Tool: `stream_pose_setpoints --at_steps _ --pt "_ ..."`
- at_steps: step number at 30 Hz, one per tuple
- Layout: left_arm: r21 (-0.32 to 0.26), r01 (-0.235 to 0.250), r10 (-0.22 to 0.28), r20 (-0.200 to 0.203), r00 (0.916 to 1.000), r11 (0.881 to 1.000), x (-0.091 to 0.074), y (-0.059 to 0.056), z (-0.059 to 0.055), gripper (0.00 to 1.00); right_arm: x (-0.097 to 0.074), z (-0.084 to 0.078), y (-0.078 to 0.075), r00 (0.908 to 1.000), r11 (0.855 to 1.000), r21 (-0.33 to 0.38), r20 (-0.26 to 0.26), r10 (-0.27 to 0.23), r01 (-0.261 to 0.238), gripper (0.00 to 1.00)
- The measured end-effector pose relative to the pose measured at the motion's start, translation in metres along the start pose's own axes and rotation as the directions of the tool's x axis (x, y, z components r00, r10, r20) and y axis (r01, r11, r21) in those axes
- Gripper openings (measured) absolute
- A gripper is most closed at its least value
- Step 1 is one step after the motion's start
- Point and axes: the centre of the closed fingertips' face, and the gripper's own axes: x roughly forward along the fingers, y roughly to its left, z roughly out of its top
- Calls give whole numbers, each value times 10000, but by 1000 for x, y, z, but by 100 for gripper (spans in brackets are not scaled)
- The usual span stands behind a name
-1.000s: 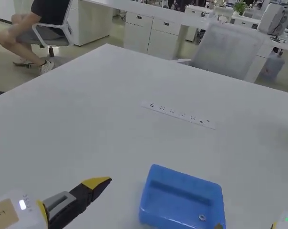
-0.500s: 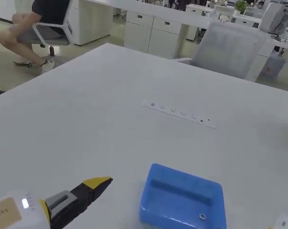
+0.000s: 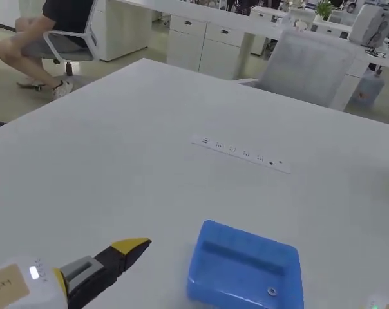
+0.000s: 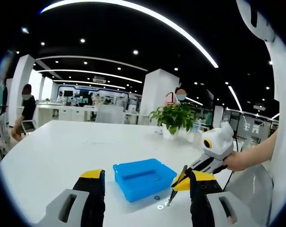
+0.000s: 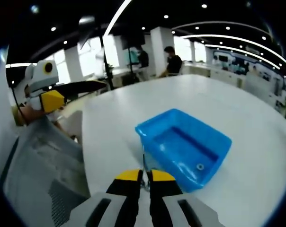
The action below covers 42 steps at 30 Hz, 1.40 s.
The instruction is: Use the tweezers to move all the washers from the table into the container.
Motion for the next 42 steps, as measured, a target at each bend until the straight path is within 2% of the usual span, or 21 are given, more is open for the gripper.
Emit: stream_pose_setpoints --at_steps 5,9,11,13,17,24,26,32,42 --pt "60 37 -37 -59 10000 10000 0 0 -1 73 0 0 0 9998 9987 -503 -184 -78 68 2" --pt "76 40 -40 -84 10000 10000 0 -1 -2 73 0 1 -3 9998 9993 -308 -32 -217 216 1" --pt "84 18 -18 -67 10000 10000 0 -1 -1 73 0 0 -3 9998 9998 5 36 -184 184 1" --pt "91 -3 3 -50 10000 10000 0 -1 0 73 -2 1 -7 9993 9992 153 132 -362 360 2" --pt "86 25 -25 -26 10000 10000 1 -2 1 73 -5 3 -9 9989 9980 555 346 -315 295 3" --pt "96 32 -32 -32 10000 9999 0 -1 1 73 -2 3 -6 9994 9985 526 306 -182 166 3" --pt "90 25 -25 -39 10000 10000 0 0 0 73 0 0 -5 9998 9994 287 90 -174 172 3" --pt "46 26 -26 6 10000 10000 0 1 1 73 0 1 -1 9999 9998 182 69 -79 77 3" --pt "69 28 -28 -19 10000 10000 0 0 0 73 -1 0 5 9996 9977 642 210 194 -208 3"
